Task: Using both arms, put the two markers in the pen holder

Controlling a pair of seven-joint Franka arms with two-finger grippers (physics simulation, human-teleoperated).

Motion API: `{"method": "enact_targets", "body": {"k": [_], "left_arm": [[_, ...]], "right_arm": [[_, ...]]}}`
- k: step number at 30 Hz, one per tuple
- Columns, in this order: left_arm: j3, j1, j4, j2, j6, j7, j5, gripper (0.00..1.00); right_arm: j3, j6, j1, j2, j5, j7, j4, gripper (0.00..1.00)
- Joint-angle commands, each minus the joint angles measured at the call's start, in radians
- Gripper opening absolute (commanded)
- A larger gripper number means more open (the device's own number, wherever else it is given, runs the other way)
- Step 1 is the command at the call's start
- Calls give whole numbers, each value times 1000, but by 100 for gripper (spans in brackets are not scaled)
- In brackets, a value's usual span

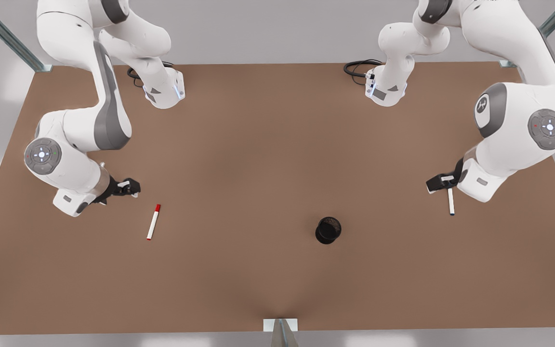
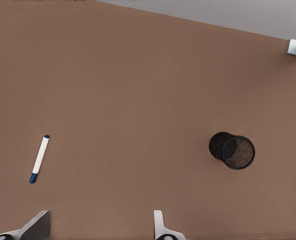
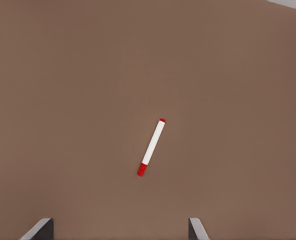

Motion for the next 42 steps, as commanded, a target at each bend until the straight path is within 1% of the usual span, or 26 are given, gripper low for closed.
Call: {"method": "enact_targets", "body": {"k": [1, 3, 4, 5, 7, 11, 14, 16, 19, 21, 23, 25, 27, 29, 32, 33, 35, 38, 39, 40, 41, 42], "left_arm": [[-1, 2, 1, 2, 16, 328, 9, 100], [22, 25, -17, 27, 61, 331, 7, 100], [93, 26, -120, 25, 188, 351, -4, 100], [162, 28, -213, 27, 305, 469, -47, 100], [213, 33, -342, 34, 483, 624, -64, 100], [256, 46, -520, 39, 702, 756, -79, 100], [277, 63, -606, 71, 845, 923, -162, 100], [277, 66, -620, 102, 874, 980, -163, 100], [283, 80, -672, 112, 906, 998, -163, 100], [283, 88, -672, 143, 923, 1037, -163, 100], [283, 89, -672, 163, 923, 1054, -165, 100], [289, 91, -677, 192, 921, 1052, -177, 100], [288, 91, -677, 217, 920, 1052, -249, 100], [289, 102, -675, 235, 921, 1052, -267, 100], [289, 103, -674, 254, 921, 1057, -303, 100], [291, 105, -672, 255, 923, 1077, -303, 100], [292, 105, -665, 272, 932, 1077, -303, 100], [292, 111, -660, 283, 938, 1077, -303, 100], [292, 111, -660, 284, 940, 1078, -303, 98], [295, 112, -660, 287, 943, 1078, -303, 92], [295, 112, -660, 292, 949, 1078, -303, 82], [295, 112, -660, 292, 952, 1078, -303, 77]], "right_arm": [[6, 79, 9, 27, -36, 179, -1, 100], [6, 120, 6, 38, -35, 183, -17, 100], [6, 157, -3, 82, -33, 183, -16, 100], [6, 201, -7, 128, -33, 183, -14, 100], [6, 258, -6, 192, -32, 184, -14, 100], [4, 329, -10, 317, -32, 252, -16, 100], [-3, 373, -21, 363, -32, 299, -13, 100], [-5, 422, -41, 403, -16, 302, -27, 100], [-5, 436, -52, 424, 4, 328, -40, 100], [-3, 459, -61, 432, 4, 328, -60, 96], [-3, 476, -61, 446, 2, 325, -68, 86], [-3, 476, -64, 446, 2, 319, -76, 77], [-3, 478, -66, 450, 2, 319, -79, 73], [-3, 478, -70, 452, 2, 319, -80, 68], [-3, 478, -72, 458, 2, 318, -80, 66], [-3, 478, -72, 458, 2, 318, -80, 63], [-3, 478, -72, 462, 2, 316, -80, 61], [-3, 479, -72, 467, 1, 315, -80, 60], [-3, 479, -76, 469, 1, 315, -80, 58], [-3, 478, -78, 470, 1, 313, -82, 56], [-3, 479, -78, 470, 1, 313, -83, 55], [-3, 478, -78, 470, 1, 313, -83, 54]]}}
